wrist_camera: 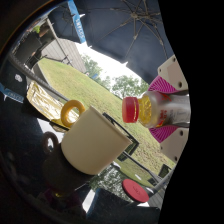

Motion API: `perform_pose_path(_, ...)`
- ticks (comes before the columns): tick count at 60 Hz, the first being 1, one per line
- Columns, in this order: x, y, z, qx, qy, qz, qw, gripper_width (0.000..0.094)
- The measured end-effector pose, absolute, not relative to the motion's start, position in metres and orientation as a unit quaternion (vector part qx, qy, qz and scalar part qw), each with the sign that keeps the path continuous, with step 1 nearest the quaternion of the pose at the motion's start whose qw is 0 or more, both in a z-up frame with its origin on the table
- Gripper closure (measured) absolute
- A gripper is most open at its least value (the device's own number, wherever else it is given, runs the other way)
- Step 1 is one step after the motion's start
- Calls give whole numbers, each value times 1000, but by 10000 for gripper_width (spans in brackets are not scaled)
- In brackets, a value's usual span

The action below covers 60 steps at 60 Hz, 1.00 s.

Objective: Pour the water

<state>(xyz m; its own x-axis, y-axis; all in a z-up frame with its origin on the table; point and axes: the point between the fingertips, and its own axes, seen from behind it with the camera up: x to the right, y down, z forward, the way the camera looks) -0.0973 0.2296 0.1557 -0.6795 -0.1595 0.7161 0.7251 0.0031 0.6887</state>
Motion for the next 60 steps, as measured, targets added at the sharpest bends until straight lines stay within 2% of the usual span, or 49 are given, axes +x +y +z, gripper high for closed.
perform_pose_path(3,-96,229,154,-203,-635,-681,305,577)
perform_pose_path(7,-93,233,146,-205,-640,-684,286,576)
perform_pose_path(15,-86,237,146,-228,-627,-681,302,571)
perform_pose_path(19,-79,244,159,-282,-603,-656,357,574)
perform_pose_path(29,-40,246,206,-520,-404,-491,570,566)
perform_pose_path(36,-8,248,196,-660,-216,-287,660,562)
perform_pose_path(41,-11,258,166,-728,-105,-118,667,562)
perform_pose_path(45,2,246,148,-748,-65,-43,660,562)
perform_pose_path(52,12,241,133,-748,-37,4,663,554)
perform_pose_path(58,4,236,106,-755,-55,19,653,530)
perform_pose_path(59,-6,235,109,-756,-57,16,651,520)
perform_pose_path(60,-7,235,117,-739,-62,13,670,512)
